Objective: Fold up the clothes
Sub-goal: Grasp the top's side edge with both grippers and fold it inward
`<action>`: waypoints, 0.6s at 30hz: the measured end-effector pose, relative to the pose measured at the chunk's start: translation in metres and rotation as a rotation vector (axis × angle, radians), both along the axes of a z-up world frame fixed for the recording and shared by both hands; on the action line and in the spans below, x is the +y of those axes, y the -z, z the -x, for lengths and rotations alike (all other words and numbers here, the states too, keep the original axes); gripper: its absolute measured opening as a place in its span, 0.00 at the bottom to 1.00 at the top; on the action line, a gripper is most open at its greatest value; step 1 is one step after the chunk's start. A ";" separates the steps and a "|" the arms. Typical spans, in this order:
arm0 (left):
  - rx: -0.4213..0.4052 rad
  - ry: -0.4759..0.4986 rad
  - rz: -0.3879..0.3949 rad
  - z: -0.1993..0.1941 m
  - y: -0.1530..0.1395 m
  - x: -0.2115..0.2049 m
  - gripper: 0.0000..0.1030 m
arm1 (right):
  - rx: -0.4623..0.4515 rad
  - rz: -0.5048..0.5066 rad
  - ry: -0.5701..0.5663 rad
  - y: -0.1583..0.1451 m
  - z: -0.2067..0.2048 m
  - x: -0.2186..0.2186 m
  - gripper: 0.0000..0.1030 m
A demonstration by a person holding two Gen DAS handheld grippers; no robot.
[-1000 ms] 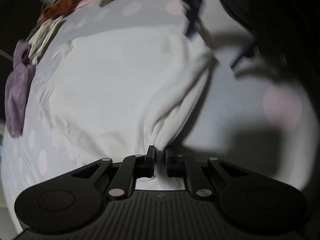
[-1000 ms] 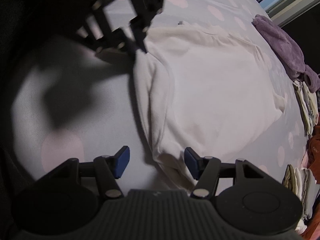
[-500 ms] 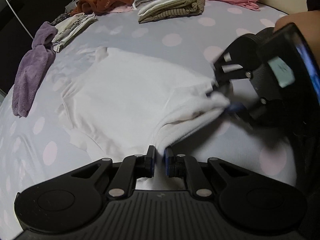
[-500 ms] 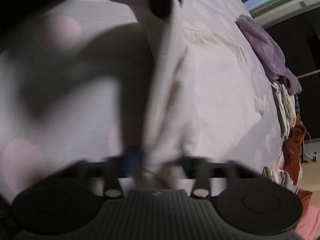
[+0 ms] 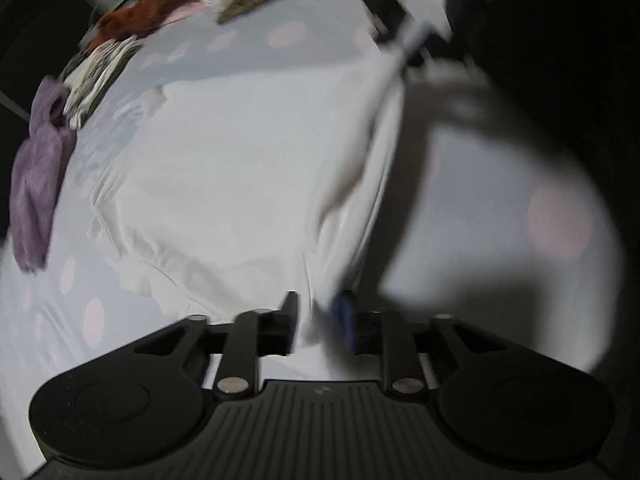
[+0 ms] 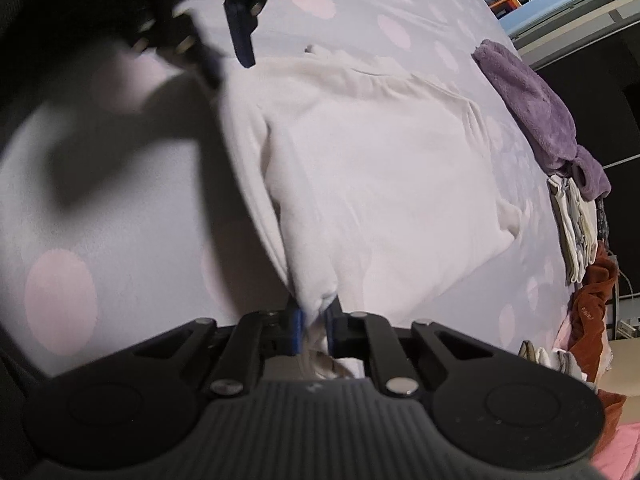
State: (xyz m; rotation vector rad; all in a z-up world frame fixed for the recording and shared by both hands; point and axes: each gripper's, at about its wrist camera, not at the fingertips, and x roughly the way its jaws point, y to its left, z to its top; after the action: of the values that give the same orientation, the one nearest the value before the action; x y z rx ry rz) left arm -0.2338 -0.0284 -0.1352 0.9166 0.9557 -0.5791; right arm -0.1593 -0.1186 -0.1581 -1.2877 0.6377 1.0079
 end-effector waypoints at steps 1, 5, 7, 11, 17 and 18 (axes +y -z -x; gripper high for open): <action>-0.015 0.012 -0.019 0.002 0.004 -0.002 0.37 | 0.004 -0.001 0.001 0.000 0.000 0.000 0.12; -0.010 0.034 -0.059 0.004 0.018 -0.007 0.42 | 0.010 -0.008 0.002 0.000 0.000 0.002 0.12; 0.005 0.035 -0.070 0.004 0.023 -0.008 0.42 | 0.017 -0.016 0.011 -0.001 -0.002 0.002 0.12; -0.033 0.029 -0.093 0.002 0.028 -0.004 0.42 | 0.031 -0.030 0.033 -0.007 -0.005 -0.001 0.12; -0.112 0.069 -0.057 -0.002 0.016 0.010 0.10 | 0.024 -0.063 0.053 -0.020 -0.007 -0.005 0.12; -0.095 0.054 -0.043 -0.005 0.013 0.012 0.09 | 0.022 -0.070 0.054 -0.022 -0.007 -0.006 0.12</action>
State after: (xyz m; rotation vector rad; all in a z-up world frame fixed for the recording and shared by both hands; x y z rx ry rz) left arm -0.2293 -0.0160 -0.1484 1.0025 0.8631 -0.5574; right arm -0.1522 -0.1250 -0.1358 -1.1942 0.6451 0.9930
